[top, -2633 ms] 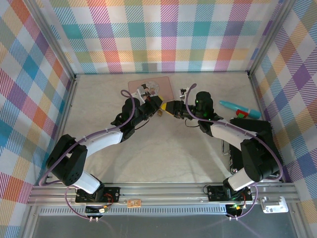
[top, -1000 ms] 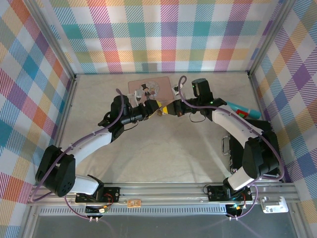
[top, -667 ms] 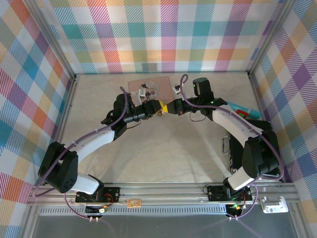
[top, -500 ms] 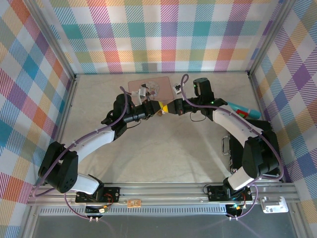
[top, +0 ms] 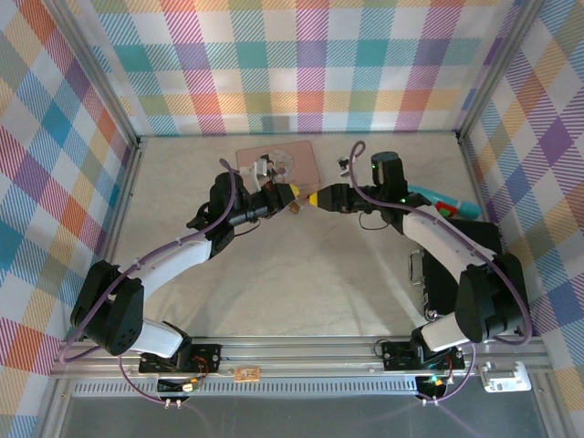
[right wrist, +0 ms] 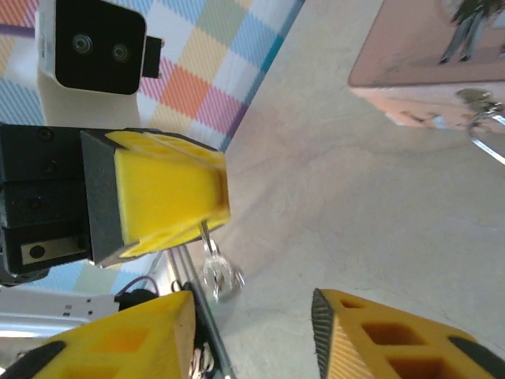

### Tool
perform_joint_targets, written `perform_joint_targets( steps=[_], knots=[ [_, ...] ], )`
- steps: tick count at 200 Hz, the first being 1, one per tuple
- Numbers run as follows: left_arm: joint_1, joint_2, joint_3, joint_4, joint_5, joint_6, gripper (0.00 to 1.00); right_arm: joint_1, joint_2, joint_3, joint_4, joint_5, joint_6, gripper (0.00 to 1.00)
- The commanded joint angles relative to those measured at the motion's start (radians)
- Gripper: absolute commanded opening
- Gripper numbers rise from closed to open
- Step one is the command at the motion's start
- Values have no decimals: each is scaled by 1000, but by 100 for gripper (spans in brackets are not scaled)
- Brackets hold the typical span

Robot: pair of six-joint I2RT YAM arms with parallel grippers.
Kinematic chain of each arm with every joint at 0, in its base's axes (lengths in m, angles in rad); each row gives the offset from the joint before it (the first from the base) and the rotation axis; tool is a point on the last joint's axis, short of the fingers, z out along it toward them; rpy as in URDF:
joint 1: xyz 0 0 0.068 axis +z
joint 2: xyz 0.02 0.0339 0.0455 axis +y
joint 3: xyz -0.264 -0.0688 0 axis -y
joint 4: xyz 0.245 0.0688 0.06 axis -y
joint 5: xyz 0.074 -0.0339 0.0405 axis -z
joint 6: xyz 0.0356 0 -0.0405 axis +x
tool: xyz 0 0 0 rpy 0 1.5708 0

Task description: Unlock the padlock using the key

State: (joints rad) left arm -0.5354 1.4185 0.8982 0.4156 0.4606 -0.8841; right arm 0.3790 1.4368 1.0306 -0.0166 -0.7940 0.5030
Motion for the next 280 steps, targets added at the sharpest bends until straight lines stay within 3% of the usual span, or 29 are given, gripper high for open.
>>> perform_joint_targets(
  steps=[1, 38, 96, 165, 280],
  knots=[
    [-8, -21, 53, 12, -40, 42, 0, -2, -74, -76, 188, 60, 155, 48],
    [-15, 8, 88, 18, -25, 39, 0, 8, -76, -185, 400, 79, 305, 51],
    [-33, 13, 88, 28, -34, 30, 0, 24, -17, -189, 592, 61, 400, 47],
    [-35, 2, 75, 39, -57, 26, 0, 63, 24, -202, 680, 45, 447, 41],
    [-35, -23, 44, 50, -78, 15, 0, 70, 24, -211, 722, 45, 468, 1]
  ],
)
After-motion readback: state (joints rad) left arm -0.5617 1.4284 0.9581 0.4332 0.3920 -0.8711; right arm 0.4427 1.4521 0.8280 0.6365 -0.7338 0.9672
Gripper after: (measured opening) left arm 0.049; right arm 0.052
